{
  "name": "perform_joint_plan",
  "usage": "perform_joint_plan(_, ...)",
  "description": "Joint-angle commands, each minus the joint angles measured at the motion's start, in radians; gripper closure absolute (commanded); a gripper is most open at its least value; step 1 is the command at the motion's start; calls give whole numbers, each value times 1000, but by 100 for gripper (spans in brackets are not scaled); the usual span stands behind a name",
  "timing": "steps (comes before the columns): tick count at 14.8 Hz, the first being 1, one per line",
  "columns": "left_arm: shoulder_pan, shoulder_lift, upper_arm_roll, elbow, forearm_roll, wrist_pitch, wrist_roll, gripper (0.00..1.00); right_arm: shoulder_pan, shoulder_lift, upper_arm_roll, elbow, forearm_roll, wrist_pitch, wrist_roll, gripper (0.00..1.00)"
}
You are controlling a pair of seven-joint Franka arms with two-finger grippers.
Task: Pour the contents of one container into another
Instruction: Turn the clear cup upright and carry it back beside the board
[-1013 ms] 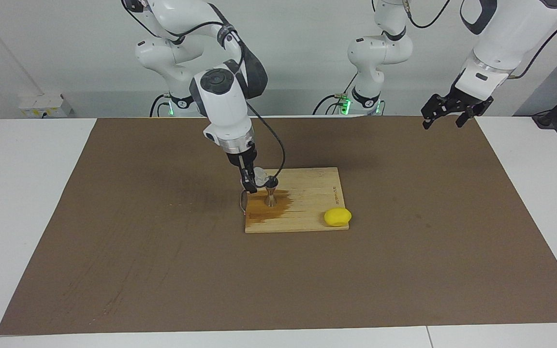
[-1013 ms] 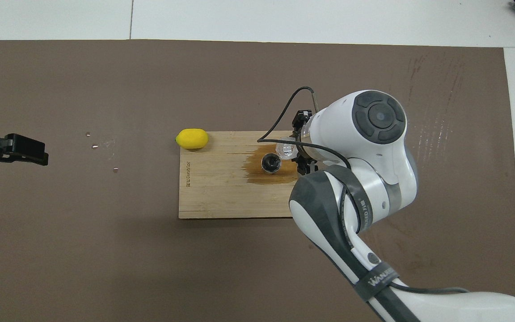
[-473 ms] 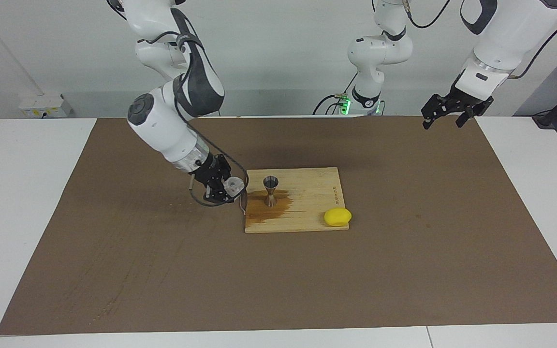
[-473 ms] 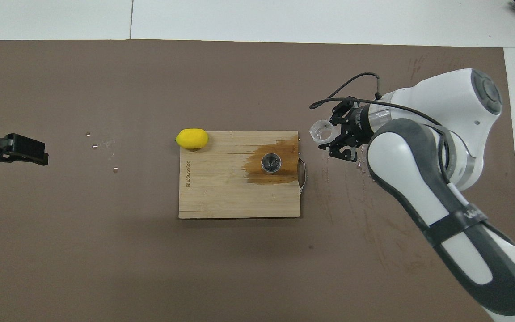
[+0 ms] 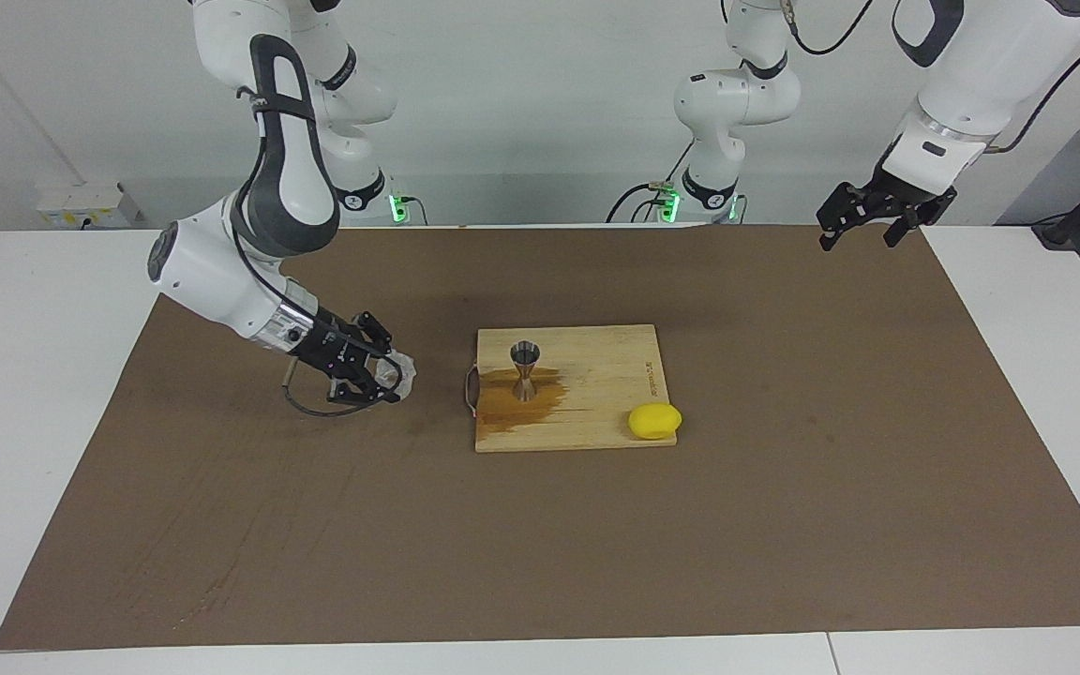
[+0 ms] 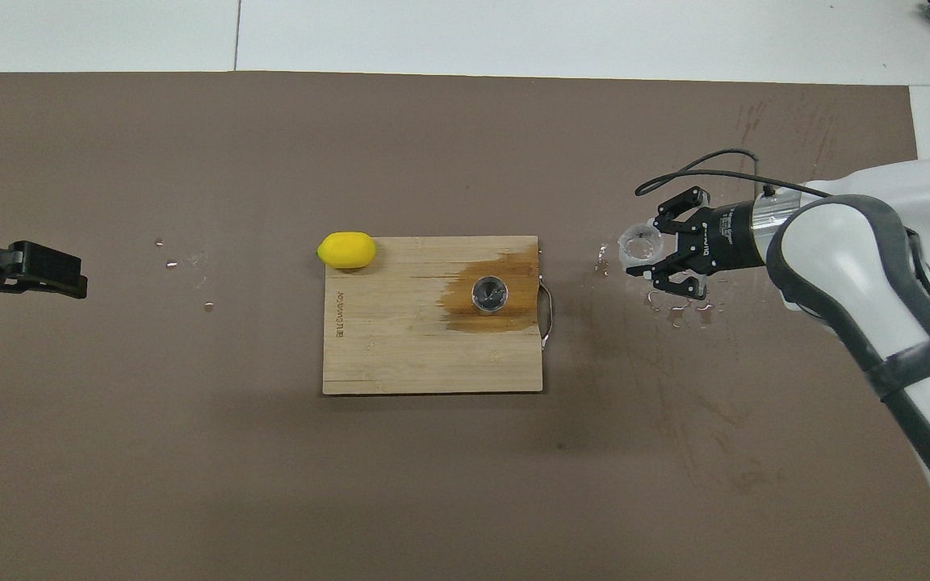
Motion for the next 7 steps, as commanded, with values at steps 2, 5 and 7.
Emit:
perform_joint_plan(2,-3,-17,6,-7,-7,-14,7,0,-101,-36,13,-122,108,-16,-217,100)
perform_joint_plan(5,-3,-17,6,-7,-7,-14,7,0,-162,-22,13,-137,108,-39,-300,100)
perform_joint_plan(7,-3,-17,6,-7,-7,-14,7,0,-233,28,14,-141,108,-83,-407,100)
